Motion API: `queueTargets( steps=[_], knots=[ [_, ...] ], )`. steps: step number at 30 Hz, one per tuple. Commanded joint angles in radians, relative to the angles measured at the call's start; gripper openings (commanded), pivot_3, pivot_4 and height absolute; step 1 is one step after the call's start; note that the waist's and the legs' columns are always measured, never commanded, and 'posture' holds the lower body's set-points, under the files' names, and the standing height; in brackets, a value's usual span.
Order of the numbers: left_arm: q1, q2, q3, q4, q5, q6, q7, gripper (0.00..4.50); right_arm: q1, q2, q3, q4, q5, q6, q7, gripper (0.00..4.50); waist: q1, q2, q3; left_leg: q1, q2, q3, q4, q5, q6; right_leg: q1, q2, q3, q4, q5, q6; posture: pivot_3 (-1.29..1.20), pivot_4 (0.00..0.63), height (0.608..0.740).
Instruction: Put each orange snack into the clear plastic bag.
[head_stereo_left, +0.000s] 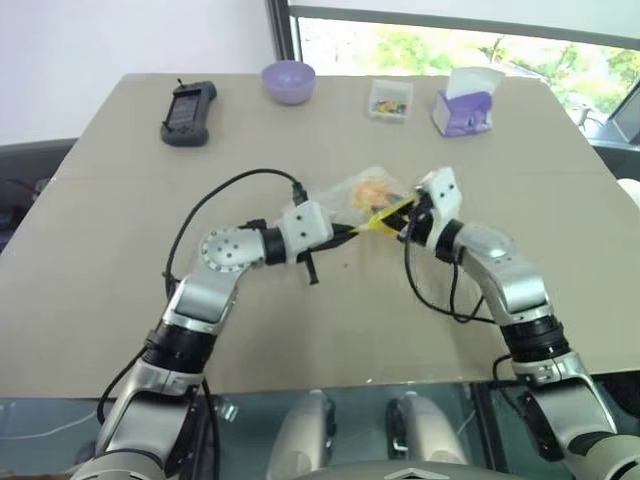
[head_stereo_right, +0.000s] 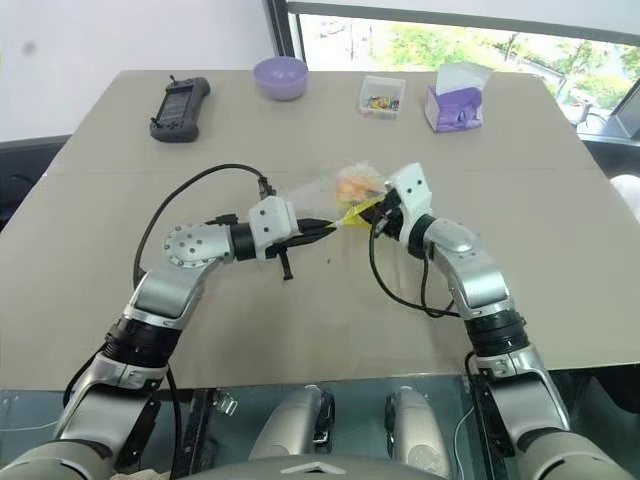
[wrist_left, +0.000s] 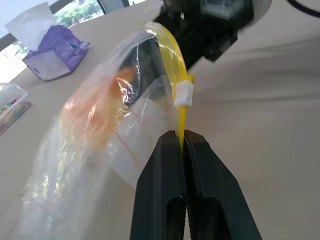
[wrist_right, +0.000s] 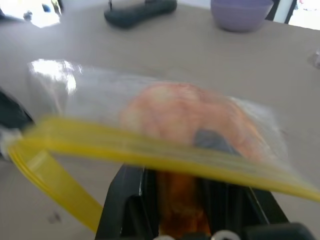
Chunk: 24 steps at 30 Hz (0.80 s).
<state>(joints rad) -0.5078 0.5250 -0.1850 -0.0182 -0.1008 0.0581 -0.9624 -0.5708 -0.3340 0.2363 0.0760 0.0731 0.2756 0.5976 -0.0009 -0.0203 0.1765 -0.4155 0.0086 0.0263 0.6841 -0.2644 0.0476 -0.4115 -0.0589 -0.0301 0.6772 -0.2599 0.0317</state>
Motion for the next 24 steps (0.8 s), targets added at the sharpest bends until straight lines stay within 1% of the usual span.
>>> queueTargets(
  steps=[1,3,5,10,11,12,13,14,16,17,19,21,24],
  knots=[
    [-0.02,-0.007,0.012,-0.046,-0.012,-0.018,0.011,0.0,-0.019,-0.003,0.022,0.018,-0.074,-0.126,-0.021,1.19,-0.003,0.0,0.0,0.0,0.0,0.0,0.0,0.0,0.0,0.0,0.0,0.0,0.0,0.0,0.0,0.0,0.15,0.74],
    [-0.023,-0.009,0.017,-0.043,-0.014,-0.015,0.016,0.0,-0.027,0.052,-0.039,0.017,0.013,-0.064,-0.023,1.19,-0.008,0.0,0.0,0.0,0.001,0.0,0.0,0.0,0.0,0.0,0.0,0.0,0.0,0.0,0.0,0.0,0.15,0.74],
    [-0.023,-0.009,0.021,-0.041,-0.015,-0.011,0.021,0.0,-0.039,0.088,-0.086,0.02,0.058,-0.006,-0.042,1.19,-0.012,0.0,0.0,0.0,0.002,0.0,0.0,0.001,-0.002,0.0,0.001,0.001,0.001,0.0,0.0,0.0,0.15,0.74],
    [-0.02,-0.014,0.032,-0.039,-0.021,0.002,0.042,0.0,-0.046,0.046,-0.052,0.036,0.01,0.0,0.005,1.19,-0.007,0.0,0.0,0.0,0.002,-0.001,0.0,0.0,0.0,0.0,0.001,0.001,0.001,0.0,0.0,0.0,0.15,0.74],
    [-0.019,-0.015,0.035,-0.039,-0.022,0.004,0.047,0.0,-0.046,0.044,-0.055,0.035,0.01,0.001,0.005,1.45,-0.006,0.0,0.0,0.0,0.001,-0.001,0.0,0.0,0.0,0.0,0.001,0.001,0.001,0.0,0.0,0.0,0.15,0.74],
    [-0.016,-0.014,0.041,-0.039,-0.026,0.01,0.052,0.0,-0.048,0.041,-0.06,0.035,0.01,-0.001,0.004,1.81,-0.007,0.0,0.0,0.0,0.001,-0.001,0.0,0.0,0.0,0.0,0.001,0.001,0.001,0.0,0.0,0.0,0.15,0.74],
    [-0.015,-0.014,0.047,-0.038,-0.03,0.014,0.056,0.0,-0.05,0.037,-0.065,0.034,0.01,-0.002,0.005,1.87,-0.008,0.0,0.0,0.0,0.001,-0.001,0.0,0.0,0.0,0.0,0.001,0.001,0.001,0.0,0.0,0.0,0.15,0.74],
    [-0.014,-0.014,0.056,-0.037,-0.037,0.021,0.06,0.0,-0.052,0.033,-0.071,0.028,0.012,0.001,0.006,2.52,-0.009,0.0,0.0,0.0,0.001,0.0,0.0,0.0,0.0,0.0,0.001,0.001,0.001,0.0,0.0,0.0,0.15,0.74],
    [-0.019,-0.016,0.074,-0.029,-0.057,0.048,0.072,0.0,-0.054,0.014,-0.076,0.015,-0.012,-0.025,-0.01,3.47,-0.01,0.0,0.0,0.0,0.001,-0.001,0.0,0.0,-0.001,0.0,0.001,0.001,0.001,0.0,0.0,0.0,0.15,0.74],
    [-0.024,-0.019,0.083,-0.022,-0.065,0.064,0.079,0.0,-0.054,0.0,-0.076,0.007,-0.025,-0.044,-0.011,3.88,-0.009,0.0,0.0,0.0,0.001,-0.001,0.0,0.0,-0.001,0.0,0.001,0.001,0.0,0.0,0.0,0.0,0.15,0.74],
    [-0.037,-0.025,0.102,-0.006,-0.085,0.104,0.093,0.0,-0.045,-0.043,-0.078,-0.031,-0.031,-0.074,0.023,3.88,-0.008,0.0,0.0,0.0,0.001,-0.001,0.0,0.0,-0.001,0.0,0.001,0.001,0.001,0.0,0.0,0.0,0.15,0.74],
    [-0.056,-0.026,0.112,0.022,-0.086,0.131,0.106,0.0,-0.023,-0.101,-0.092,-0.092,-0.012,-0.075,0.076,3.88,-0.005,0.0,0.0,0.0,0.001,-0.001,0.0,0.0,0.0,0.0,0.0,0.0,0.0,0.0,0.0,0.0,0.15,0.74],
    [-0.075,-0.032,0.124,0.048,-0.092,0.159,0.122,0.0,0.003,-0.166,-0.121,-0.144,0.014,-0.07,0.116,3.88,-0.006,0.0,0.0,0.0,0.001,-0.001,0.0,0.0,0.0,0.0,0.001,0.0,0.0,0.0,0.0,0.0,0.15,0.74]
  ],
)
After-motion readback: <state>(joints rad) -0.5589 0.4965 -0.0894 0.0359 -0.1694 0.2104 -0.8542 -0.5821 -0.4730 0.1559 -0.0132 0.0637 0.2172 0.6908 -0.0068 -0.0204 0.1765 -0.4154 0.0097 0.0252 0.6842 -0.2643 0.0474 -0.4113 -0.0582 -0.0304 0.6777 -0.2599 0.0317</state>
